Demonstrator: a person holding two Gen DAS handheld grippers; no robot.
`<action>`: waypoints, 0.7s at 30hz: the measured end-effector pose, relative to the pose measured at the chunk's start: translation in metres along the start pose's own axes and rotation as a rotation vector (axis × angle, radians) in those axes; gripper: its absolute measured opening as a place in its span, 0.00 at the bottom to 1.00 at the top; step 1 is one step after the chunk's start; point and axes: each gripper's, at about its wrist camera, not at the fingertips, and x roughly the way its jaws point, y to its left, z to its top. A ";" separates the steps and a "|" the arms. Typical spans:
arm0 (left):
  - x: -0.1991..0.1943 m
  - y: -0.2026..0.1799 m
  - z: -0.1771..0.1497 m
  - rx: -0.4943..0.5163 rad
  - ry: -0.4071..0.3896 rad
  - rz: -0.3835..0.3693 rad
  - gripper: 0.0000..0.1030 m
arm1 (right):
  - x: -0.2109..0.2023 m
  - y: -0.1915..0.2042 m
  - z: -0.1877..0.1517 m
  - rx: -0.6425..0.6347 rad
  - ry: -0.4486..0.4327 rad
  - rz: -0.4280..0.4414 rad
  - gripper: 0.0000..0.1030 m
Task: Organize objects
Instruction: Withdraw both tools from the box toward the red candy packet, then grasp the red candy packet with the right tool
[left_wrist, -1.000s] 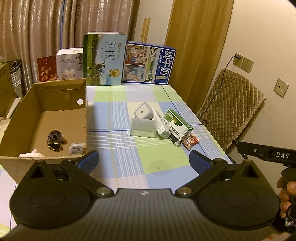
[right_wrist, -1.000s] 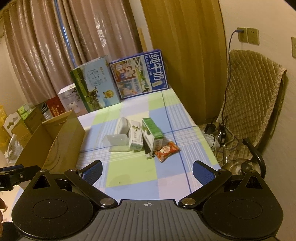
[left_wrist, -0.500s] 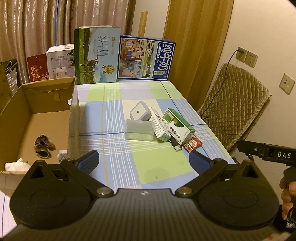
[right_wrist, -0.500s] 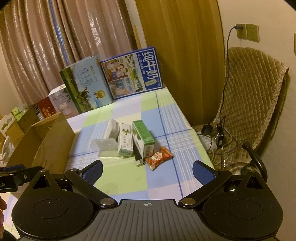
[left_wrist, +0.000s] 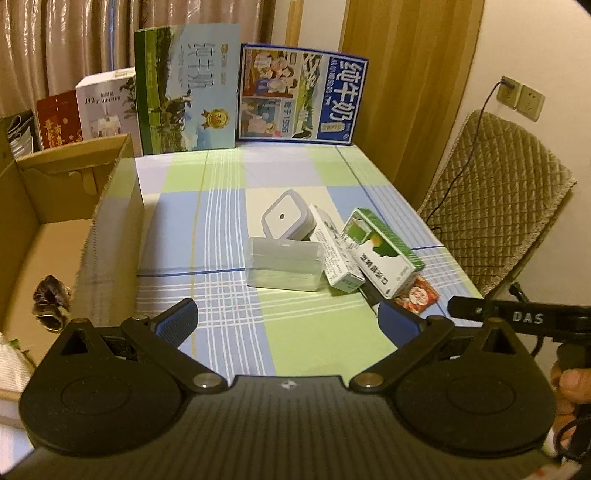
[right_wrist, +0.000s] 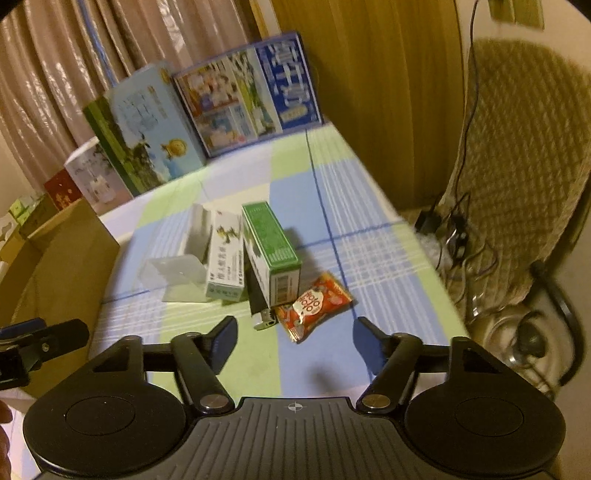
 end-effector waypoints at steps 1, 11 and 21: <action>0.006 0.001 0.000 -0.003 0.004 0.002 0.99 | 0.007 -0.002 0.002 0.003 0.010 0.000 0.60; 0.046 0.003 -0.002 -0.012 0.027 0.002 0.99 | 0.062 -0.008 0.015 0.049 0.090 0.017 0.59; 0.060 0.010 -0.005 -0.036 0.039 0.003 0.99 | 0.089 0.001 0.022 -0.048 0.068 -0.058 0.39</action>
